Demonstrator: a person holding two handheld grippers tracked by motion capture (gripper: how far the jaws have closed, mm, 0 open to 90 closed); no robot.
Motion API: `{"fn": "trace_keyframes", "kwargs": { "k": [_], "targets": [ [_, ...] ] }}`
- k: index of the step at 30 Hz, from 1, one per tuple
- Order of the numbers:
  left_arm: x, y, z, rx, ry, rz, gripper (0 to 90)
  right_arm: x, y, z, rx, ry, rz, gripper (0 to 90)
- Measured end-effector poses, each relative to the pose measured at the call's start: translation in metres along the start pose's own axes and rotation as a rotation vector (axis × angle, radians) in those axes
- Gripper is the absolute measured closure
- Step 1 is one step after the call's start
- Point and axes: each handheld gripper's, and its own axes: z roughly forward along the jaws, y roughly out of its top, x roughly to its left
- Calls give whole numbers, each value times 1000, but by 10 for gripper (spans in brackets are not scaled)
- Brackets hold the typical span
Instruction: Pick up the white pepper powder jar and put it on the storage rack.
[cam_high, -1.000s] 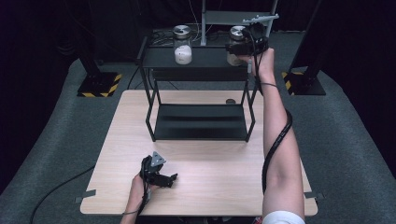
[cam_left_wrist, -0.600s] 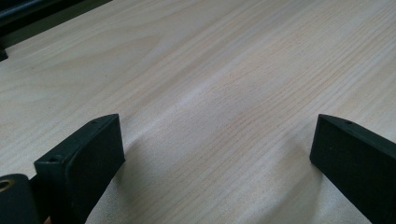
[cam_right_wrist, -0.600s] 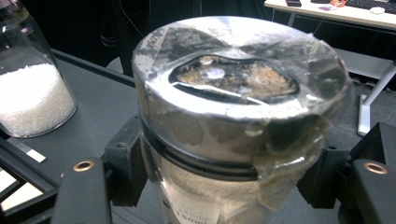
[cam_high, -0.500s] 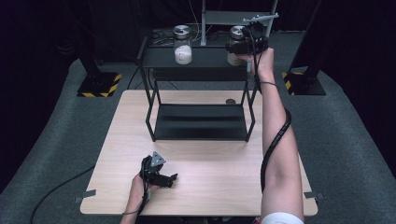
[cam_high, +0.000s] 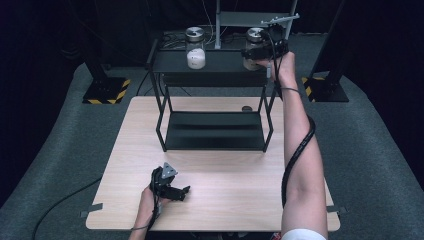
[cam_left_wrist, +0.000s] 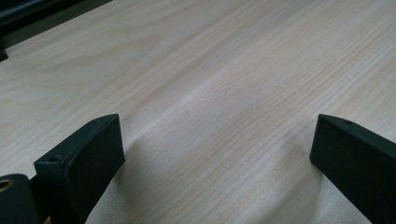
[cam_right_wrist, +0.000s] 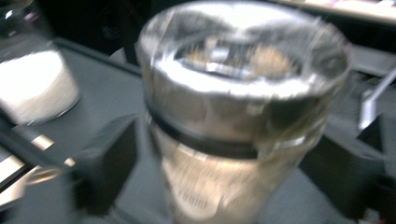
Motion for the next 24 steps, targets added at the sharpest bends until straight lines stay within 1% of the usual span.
{"fn": "trace_keyframes", "kwargs": {
  "k": [1, 3, 5, 6, 7, 9, 11, 13, 14, 16, 21, 24],
  "targets": [
    [0, 0, 0, 1, -1, 0, 21, 0, 3, -1, 20, 1, -7, 41],
    [0, 0, 0, 1, -1, 1, 20, -2, 5, -5, 43, 16, -24, 21],
    [1, 0, 0, 1, -3, 1, 19, -3, 5, -11, 52, 26, -34, 18],
    [1, 0, 0, 1, -3, 1, 19, -3, 5, -11, 52, 26, -34, 18],
    [2, 1, 0, 3, -5, 0, 19, -5, 5, -19, 61, 37, -44, 15],
    [1, 1, 0, 1, -3, 2, 19, -7, 5, -26, 72, 52, -51, 10],
    [1, 0, 0, 0, -1, 4, 19, -7, 4, -35, 86, 61, -73, 4],
    [1, 0, 0, 0, -2, 3, 19, -7, 4, -38, 93, 65, -80, 0],
    [1, 0, 0, 0, -1, 4, 19, -6, 2, -45, 110, 74, -94, 0],
    [0, 0, 0, -1, 0, 6, 19, -4, -4, -51, 115, 82, -110, 0],
    [0, 0, 0, -1, 0, 5, 19, 2, -18, -65, 133, 106, -152, 0],
    [0, 0, 0, -1, 1, 6, 19, 8, -31, -71, 146, 109, -186, 0]
  ]
}}
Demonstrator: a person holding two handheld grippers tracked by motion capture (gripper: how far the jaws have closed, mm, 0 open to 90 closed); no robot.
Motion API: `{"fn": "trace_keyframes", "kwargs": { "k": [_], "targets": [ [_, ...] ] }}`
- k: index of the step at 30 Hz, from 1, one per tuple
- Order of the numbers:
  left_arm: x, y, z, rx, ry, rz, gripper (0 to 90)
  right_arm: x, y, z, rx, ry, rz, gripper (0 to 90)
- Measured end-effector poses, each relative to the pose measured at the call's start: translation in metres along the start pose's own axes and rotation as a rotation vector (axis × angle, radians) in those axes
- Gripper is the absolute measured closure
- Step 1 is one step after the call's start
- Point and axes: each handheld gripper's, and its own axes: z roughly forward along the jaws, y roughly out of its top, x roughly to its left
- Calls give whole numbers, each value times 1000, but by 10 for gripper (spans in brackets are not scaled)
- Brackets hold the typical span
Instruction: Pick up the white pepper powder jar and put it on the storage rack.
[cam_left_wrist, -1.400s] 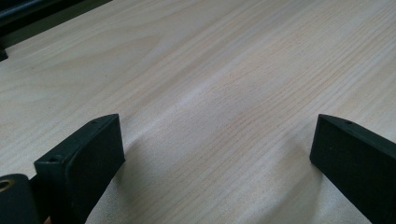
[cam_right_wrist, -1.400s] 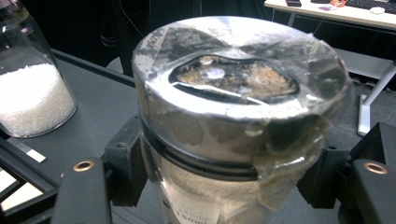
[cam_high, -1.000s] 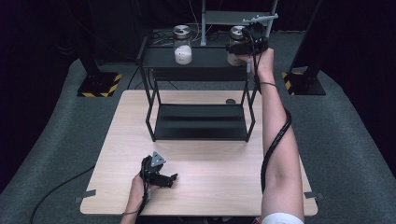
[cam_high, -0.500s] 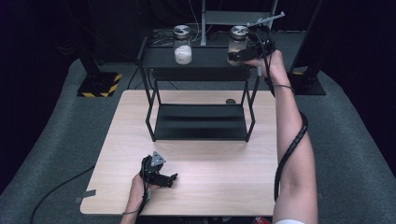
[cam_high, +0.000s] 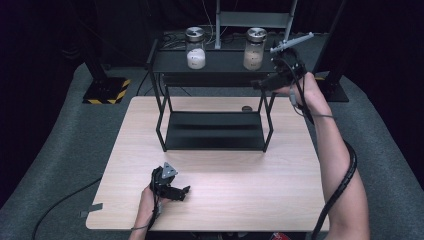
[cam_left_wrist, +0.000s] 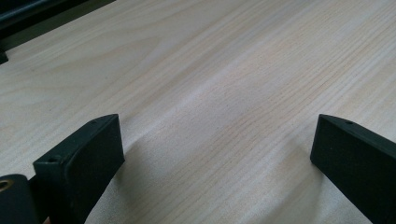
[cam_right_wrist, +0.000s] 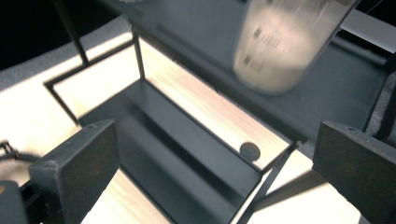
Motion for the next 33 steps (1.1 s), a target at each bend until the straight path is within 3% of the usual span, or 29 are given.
{"fn": "trace_keyframes", "kwargs": {
  "k": [7, 14, 19, 22, 28, 31, 33],
  "targets": [
    [0, 0, 0, -1, -1, -3, 18, 27, -45, 14, 97, -13, -61, 0],
    [0, 0, 0, -2, 0, -2, 18, 37, -102, 31, 158, 12, -43, 0],
    [0, 0, 0, -1, 0, -2, 18, 51, -143, 49, 228, 4, -49, 0],
    [0, 0, 0, -2, 1, -2, 18, 61, -177, 60, 242, -8, -34, 0],
    [-1, 0, 0, -3, 2, 0, 18, 72, -250, 78, 216, -10, 51, 0],
    [-2, -1, 0, -4, 5, 8, 18, 77, -274, 86, 228, -5, 73, 0],
    [-2, -1, 0, -4, 4, 9, 18, 81, -289, 85, 203, -15, 84, 0]
  ]
}}
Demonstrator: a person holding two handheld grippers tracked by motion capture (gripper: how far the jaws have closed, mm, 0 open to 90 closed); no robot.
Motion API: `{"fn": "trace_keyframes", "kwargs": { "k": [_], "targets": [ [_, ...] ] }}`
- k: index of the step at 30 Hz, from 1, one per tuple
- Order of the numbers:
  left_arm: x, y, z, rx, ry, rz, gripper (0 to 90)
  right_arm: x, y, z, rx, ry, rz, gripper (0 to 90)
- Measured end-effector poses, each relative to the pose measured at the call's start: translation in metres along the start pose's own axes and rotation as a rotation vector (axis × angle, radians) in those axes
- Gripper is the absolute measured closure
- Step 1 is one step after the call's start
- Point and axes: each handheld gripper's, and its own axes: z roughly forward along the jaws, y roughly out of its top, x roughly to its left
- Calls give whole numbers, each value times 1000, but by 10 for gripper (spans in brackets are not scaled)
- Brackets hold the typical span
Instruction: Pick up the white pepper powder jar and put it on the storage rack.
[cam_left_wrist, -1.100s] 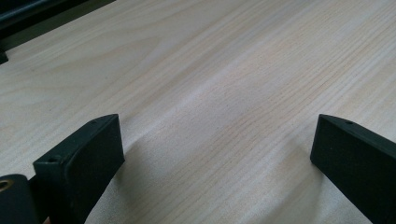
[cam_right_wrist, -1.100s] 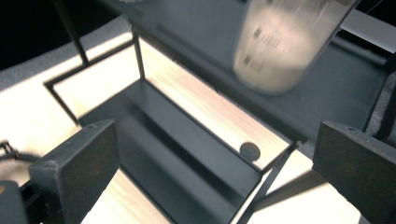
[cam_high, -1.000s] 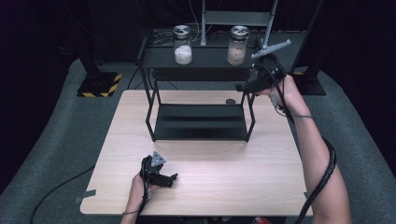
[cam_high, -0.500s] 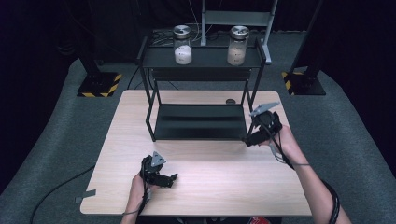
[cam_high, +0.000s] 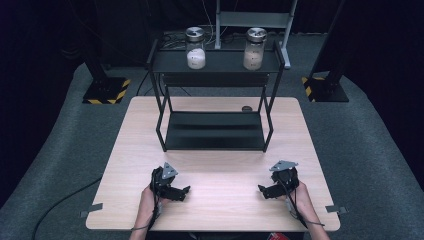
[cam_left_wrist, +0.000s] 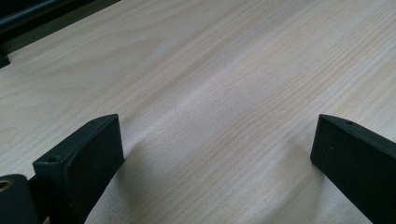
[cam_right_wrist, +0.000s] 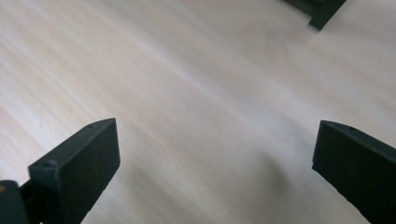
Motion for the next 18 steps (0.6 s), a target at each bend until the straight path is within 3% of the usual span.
{"fn": "trace_keyframes", "kwargs": {
  "k": [4, 6, 7, 9, 18],
  "targets": [
    [1, 0, 0, 1, -4, -1, 18, 0, -25, 0, -75, 11, 45, 0],
    [0, -1, 0, -4, -3, 5, 18, 4, -31, -2, -103, -3, 31, 0],
    [0, -1, 0, -4, -2, 6, 18, 3, -33, -3, -111, 11, 36, 0],
    [0, -1, 0, -3, -2, 7, 18, 0, -31, -3, -97, 29, 35, 0],
    [0, 0, 0, -3, -6, 12, 19, 2, -27, -1, -72, 21, 43, 0]
  ]
}}
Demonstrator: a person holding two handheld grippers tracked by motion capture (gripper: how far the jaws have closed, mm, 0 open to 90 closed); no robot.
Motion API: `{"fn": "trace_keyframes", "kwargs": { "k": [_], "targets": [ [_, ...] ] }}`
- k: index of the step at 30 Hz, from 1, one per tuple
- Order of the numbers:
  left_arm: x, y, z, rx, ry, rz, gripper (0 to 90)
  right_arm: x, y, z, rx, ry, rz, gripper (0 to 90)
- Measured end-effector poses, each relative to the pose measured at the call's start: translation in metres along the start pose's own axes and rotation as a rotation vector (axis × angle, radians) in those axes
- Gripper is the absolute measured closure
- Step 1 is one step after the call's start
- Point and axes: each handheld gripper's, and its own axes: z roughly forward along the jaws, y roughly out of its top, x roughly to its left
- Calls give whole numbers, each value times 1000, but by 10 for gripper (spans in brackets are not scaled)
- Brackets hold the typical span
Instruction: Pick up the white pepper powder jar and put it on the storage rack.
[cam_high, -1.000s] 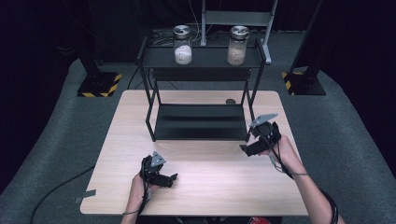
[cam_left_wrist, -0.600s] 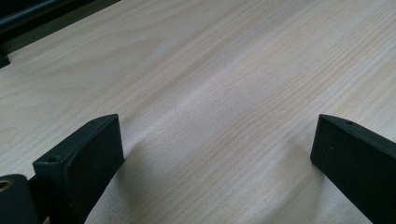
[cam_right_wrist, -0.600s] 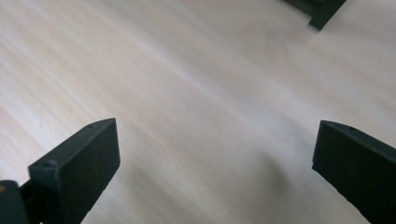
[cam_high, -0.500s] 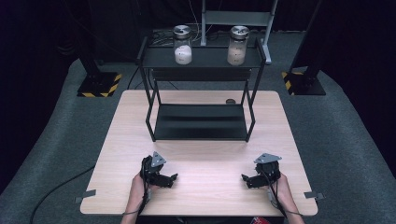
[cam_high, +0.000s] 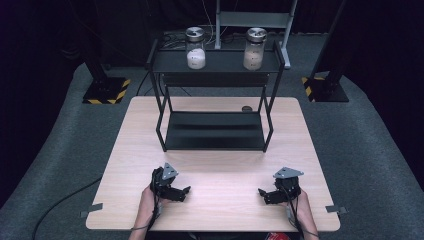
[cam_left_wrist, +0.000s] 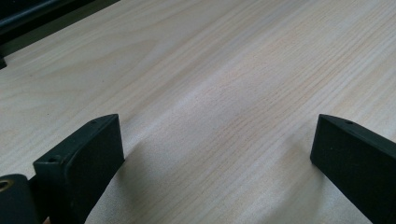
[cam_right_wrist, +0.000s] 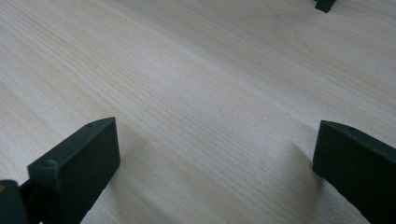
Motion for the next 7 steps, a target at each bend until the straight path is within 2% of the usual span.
{"fn": "trace_keyframes", "kwargs": {
  "k": [7],
  "targets": [
    [0, 0, 0, 1, 2, 1, 17, -2, 1, 1, 3, 6, 5, 0]
  ]
}}
